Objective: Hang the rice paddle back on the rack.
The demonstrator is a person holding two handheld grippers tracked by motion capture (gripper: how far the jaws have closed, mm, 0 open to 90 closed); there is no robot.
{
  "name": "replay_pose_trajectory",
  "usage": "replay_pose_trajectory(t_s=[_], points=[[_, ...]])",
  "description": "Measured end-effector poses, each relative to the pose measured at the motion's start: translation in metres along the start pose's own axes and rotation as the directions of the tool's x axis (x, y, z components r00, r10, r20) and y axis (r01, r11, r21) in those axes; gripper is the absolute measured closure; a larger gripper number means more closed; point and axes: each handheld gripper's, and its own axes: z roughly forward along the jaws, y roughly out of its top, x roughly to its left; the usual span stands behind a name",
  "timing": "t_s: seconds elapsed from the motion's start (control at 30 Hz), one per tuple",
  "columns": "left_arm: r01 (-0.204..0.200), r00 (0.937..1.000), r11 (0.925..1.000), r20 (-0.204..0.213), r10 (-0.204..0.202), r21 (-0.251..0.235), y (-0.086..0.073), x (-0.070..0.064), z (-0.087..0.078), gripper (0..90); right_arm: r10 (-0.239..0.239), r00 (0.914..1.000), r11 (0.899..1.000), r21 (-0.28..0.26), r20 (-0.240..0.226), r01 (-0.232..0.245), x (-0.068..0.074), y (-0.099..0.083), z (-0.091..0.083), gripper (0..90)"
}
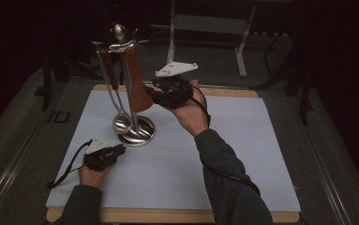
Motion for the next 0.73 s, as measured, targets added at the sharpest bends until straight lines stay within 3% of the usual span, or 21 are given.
replay_pose_trajectory(t_s=[0.73], points=[[0.001,1.0,1.0,-0.001,-0.001,0.0,0.0,0.0,0.0,78.7,0.022,0.9997,0.991,0.135,0.0,-0.022,-0.021,-0.05,0.006,64.7]])
